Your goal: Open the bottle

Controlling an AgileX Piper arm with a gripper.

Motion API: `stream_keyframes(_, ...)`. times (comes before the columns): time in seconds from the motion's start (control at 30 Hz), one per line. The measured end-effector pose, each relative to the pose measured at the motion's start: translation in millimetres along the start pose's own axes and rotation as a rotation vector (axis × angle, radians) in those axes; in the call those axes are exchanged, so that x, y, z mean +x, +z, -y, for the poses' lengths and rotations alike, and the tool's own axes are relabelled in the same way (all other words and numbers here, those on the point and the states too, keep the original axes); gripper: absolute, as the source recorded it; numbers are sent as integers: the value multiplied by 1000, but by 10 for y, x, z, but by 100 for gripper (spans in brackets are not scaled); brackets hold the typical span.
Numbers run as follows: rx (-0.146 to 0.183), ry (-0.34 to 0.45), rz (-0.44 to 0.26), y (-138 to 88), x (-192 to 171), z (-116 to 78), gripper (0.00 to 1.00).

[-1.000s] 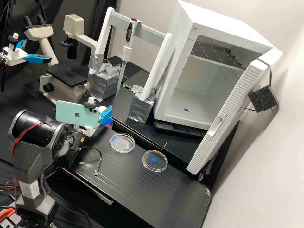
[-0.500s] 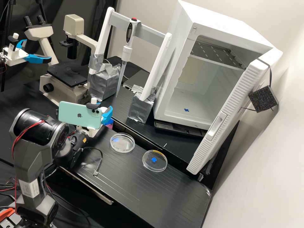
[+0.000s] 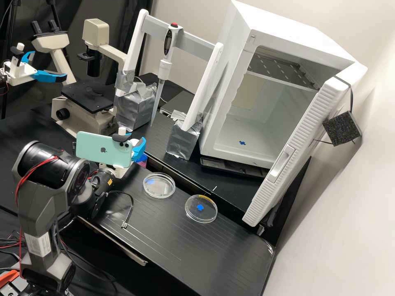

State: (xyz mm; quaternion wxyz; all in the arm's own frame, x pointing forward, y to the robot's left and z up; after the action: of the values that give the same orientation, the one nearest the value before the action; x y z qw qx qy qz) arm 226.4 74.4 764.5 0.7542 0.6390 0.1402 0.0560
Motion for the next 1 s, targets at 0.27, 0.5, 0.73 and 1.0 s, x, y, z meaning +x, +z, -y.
stream_keyframes(0.27, 0, 3, -2, -5, -2, -7, 0)
stream_keyframes(0.5, 1, 32, -22, -52, -9, -76, 0)
stream_keyframes(0.73, 18, 70, -37, -77, -36, -170, 0)
stream_keyframes(1.0, 63, 102, -57, -78, -210, -276, 0)
